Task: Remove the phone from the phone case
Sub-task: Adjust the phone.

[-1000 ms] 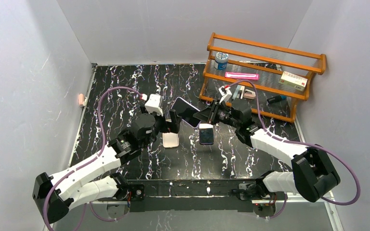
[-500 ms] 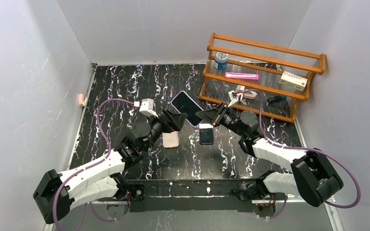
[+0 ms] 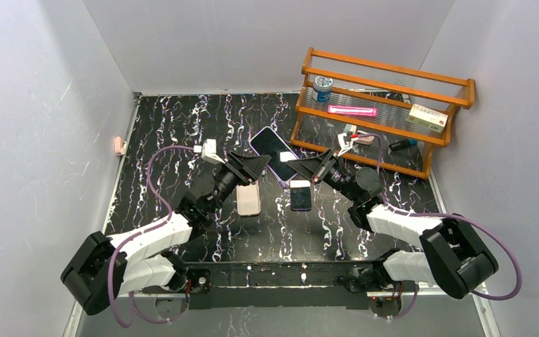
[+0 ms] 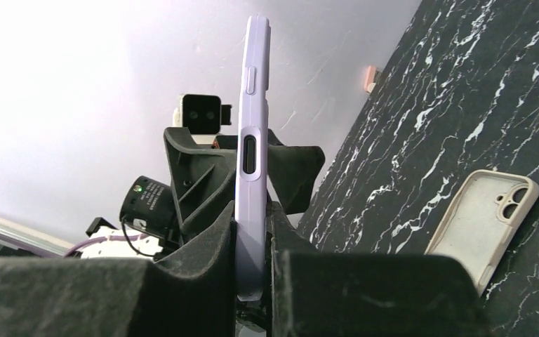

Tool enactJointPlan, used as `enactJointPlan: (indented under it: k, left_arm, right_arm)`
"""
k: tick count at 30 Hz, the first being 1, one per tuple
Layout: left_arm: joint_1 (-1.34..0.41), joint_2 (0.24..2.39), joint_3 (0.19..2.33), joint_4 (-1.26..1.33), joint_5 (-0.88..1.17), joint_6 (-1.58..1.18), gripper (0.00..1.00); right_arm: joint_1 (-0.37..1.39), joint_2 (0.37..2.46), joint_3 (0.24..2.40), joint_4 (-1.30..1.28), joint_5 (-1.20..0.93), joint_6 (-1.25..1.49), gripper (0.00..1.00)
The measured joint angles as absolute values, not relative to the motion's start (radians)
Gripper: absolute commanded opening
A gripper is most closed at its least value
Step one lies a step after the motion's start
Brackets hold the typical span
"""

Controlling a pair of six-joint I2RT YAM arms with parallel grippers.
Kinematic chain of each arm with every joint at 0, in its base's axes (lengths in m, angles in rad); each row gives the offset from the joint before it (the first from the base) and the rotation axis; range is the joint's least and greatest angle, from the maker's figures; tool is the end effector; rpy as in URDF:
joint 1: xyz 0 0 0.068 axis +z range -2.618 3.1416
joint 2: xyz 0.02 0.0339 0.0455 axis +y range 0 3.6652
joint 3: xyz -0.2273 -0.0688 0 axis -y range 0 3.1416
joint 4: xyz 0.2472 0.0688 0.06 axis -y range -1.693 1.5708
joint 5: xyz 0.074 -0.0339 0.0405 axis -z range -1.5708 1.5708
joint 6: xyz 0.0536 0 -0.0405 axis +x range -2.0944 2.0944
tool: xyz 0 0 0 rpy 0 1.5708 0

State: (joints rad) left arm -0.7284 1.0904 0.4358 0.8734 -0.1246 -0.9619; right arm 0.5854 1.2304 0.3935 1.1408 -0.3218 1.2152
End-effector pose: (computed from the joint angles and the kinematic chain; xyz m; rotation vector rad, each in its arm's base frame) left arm 0.2072 -0.1759 0.2398 -0.2869 1.4573 -1.3198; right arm 0.2185 0.1652 0.2217 0.1458 1.4927 1.7101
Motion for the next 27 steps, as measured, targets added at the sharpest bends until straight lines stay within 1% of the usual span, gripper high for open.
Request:
enactJointPlan:
  k: [3, 8, 12, 14, 15, 16, 18, 22, 23, 24, 26, 27]
  left_arm:
    - [-0.718, 1.129, 0.434, 0.948, -0.088, -1.005, 0.56]
    - [-0.7, 1.173, 0.432, 1.047, -0.044, -1.055, 0.46]
    - [-0.683, 1.193, 0.432, 1.111, -0.022, -1.089, 0.32]
    - [-0.673, 1.211, 0.431, 1.141, -0.013, -1.11, 0.21]
    - [-0.669, 1.221, 0.43, 1.158, -0.008, -1.122, 0.16]
    - [-0.665, 1.229, 0.429, 1.175, -0.002, -1.134, 0.08]
    - [-0.657, 1.239, 0.418, 1.22, 0.009, -1.175, 0.0]
    - [-0.646, 1.24, 0.4, 1.262, 0.016, -1.216, 0.0]
    - [-0.643, 1.24, 0.397, 1.262, 0.016, -1.215, 0.0]
    - [-0.64, 1.24, 0.392, 1.262, 0.014, -1.218, 0.0]
    - [-0.634, 1.237, 0.381, 1.262, 0.004, -1.221, 0.0]
    - [-0.63, 1.234, 0.374, 1.261, -0.004, -1.224, 0.0]
  right_arm:
    - [0.585, 1.254, 0.393, 1.189, -0.332, 1.246, 0.01]
    - [0.585, 1.305, 0.393, 1.245, -0.367, 1.283, 0.01]
    - [0.585, 1.341, 0.393, 1.269, -0.394, 1.306, 0.01]
    - [0.585, 1.347, 0.395, 1.293, -0.404, 1.314, 0.05]
    - [0.585, 1.35, 0.395, 1.301, -0.408, 1.318, 0.08]
    - [0.585, 1.356, 0.395, 1.313, -0.413, 1.325, 0.12]
    - [0.585, 1.366, 0.398, 1.325, -0.42, 1.335, 0.25]
    - [0.585, 1.381, 0.408, 1.35, -0.443, 1.332, 0.54]
    - [0.585, 1.381, 0.412, 1.35, -0.45, 1.324, 0.64]
    - [0.585, 1.381, 0.416, 1.348, -0.456, 1.316, 0.69]
    - [0.585, 1.379, 0.422, 1.338, -0.464, 1.289, 0.74]
    - [0.585, 1.377, 0.423, 1.333, -0.47, 1.274, 0.75]
